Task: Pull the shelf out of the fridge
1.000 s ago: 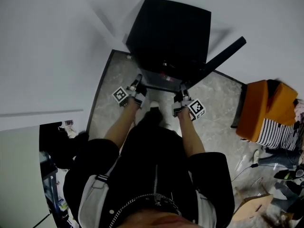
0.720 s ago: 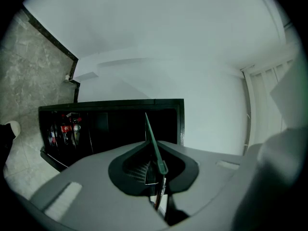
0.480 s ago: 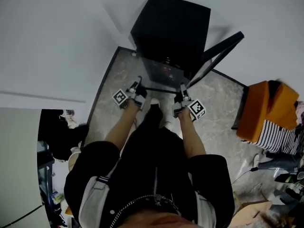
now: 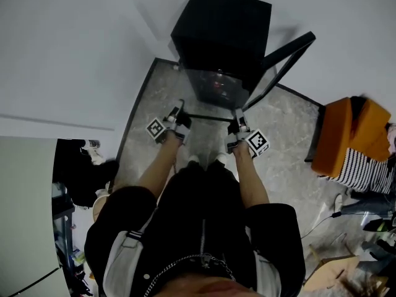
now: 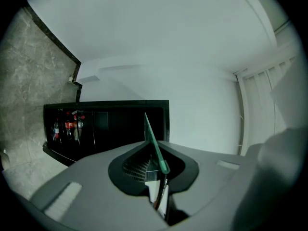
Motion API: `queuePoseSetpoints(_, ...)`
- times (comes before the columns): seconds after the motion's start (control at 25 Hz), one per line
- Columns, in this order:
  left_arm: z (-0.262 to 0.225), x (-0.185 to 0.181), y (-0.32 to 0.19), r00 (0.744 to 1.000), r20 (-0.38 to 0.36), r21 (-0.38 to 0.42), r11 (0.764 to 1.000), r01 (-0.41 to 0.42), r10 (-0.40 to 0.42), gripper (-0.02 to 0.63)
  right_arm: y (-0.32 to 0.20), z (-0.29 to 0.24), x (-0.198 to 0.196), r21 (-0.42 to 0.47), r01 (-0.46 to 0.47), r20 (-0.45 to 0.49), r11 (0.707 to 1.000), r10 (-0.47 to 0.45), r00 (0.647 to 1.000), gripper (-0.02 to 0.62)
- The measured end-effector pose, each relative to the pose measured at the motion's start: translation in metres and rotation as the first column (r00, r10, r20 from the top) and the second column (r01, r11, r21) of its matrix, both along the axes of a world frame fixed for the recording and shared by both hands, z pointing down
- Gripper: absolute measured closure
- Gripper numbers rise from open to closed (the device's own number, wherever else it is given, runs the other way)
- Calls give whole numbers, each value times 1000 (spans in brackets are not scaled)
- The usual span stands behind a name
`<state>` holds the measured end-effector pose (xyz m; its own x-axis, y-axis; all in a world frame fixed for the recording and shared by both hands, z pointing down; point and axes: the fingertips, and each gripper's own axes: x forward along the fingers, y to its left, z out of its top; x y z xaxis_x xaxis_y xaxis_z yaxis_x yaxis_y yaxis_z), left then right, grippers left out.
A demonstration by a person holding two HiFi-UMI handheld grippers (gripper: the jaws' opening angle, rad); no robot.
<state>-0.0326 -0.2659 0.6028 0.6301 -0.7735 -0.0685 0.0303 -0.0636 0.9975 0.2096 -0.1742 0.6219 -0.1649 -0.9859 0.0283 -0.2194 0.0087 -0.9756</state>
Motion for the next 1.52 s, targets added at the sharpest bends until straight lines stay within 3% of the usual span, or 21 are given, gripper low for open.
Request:
queuePoseSetpoints(0.2, -6, -8, 8, 999, -15, 24, 999, -35, 36, 575, 20, -2, -11, 2, -42, -21, 999, 42, 999, 551)
queuePoseSetpoints(0.36, -5, -20, 17, 997, -26, 17, 997, -72, 72, 575, 33, -12, -26, 54, -70, -37, 996, 72, 997, 551)
queuePoseSetpoints(0.6, -12, -34, 34, 991, -40, 22, 992, -123, 124, 575, 65, -14, -46, 20, -115, -56, 993, 116, 992, 551)
queuePoseSetpoints(1.04, -9, -75, 79, 988, -50, 22, 989, -145, 146, 575, 116, -18, -88, 32, -141, -74, 990, 143, 987, 551)
queuePoseSetpoints(1.52, -14, -96, 105, 980, -60, 33, 982, -186, 187, 575, 150, -19, -113, 23, -170, -87, 985, 172, 981, 549)
